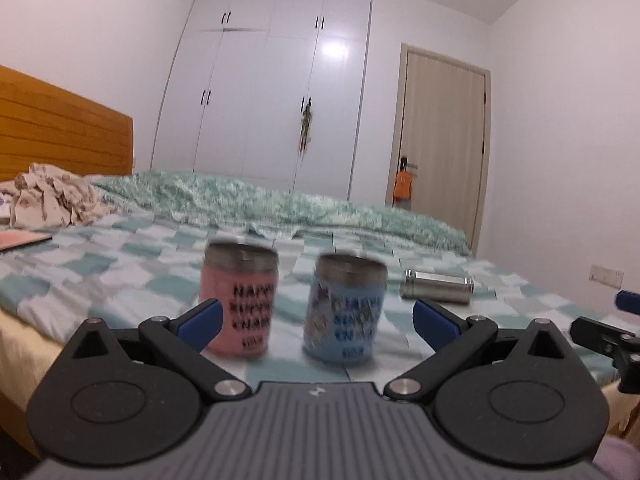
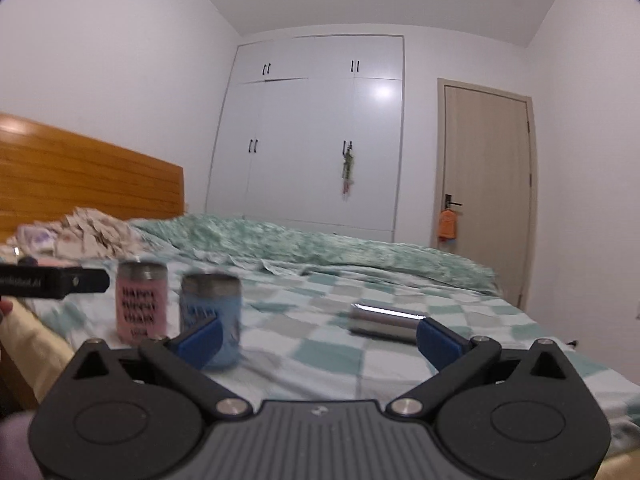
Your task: Flip cup upright
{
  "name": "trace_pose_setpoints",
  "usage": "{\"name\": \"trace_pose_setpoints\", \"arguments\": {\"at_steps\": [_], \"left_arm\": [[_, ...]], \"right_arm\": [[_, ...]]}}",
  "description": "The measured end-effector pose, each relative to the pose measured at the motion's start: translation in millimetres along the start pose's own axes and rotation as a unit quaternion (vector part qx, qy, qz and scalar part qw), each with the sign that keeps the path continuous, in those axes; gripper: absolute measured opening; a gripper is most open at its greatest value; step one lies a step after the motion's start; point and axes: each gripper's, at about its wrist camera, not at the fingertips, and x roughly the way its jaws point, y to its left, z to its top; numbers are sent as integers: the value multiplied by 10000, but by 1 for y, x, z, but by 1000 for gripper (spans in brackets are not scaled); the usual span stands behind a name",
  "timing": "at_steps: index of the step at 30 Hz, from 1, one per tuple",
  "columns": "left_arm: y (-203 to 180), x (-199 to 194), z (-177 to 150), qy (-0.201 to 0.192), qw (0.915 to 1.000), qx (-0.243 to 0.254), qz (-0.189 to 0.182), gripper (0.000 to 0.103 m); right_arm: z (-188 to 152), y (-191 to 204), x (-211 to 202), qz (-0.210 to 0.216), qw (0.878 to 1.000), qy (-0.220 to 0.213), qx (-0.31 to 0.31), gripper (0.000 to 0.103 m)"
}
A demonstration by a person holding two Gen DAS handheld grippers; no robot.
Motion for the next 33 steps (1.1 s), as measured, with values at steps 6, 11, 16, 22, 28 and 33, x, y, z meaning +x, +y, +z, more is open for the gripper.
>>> {"name": "trace_pose_setpoints", "arguments": {"at_steps": [6, 11, 16, 22, 28, 33], "left_arm": [[-15, 2, -27, 140, 9996, 244, -8, 103], [-20, -1, -37, 68, 9994, 342, -8, 103], [-22, -5, -40, -7, 9993, 377, -24, 103], [-31, -12, -43, -202, 9975, 670, -71, 103], [-34, -14, -44, -274, 9968, 750, -91, 103], [-35, -14, -44, -280, 9967, 750, -96, 103]], "right_arm": [[-24, -4, -16, -190, 9998, 45, -50, 103], [-29, -7, -21, -303, 9995, -61, 12, 103], [-29, -8, -18, -376, 9992, -94, 77, 103], [-29, -11, -15, -406, 9990, -86, 194, 103], [-30, -14, -14, -425, 9987, -87, 262, 103], [-30, -14, -13, -440, 9986, -99, 285, 103]]}}
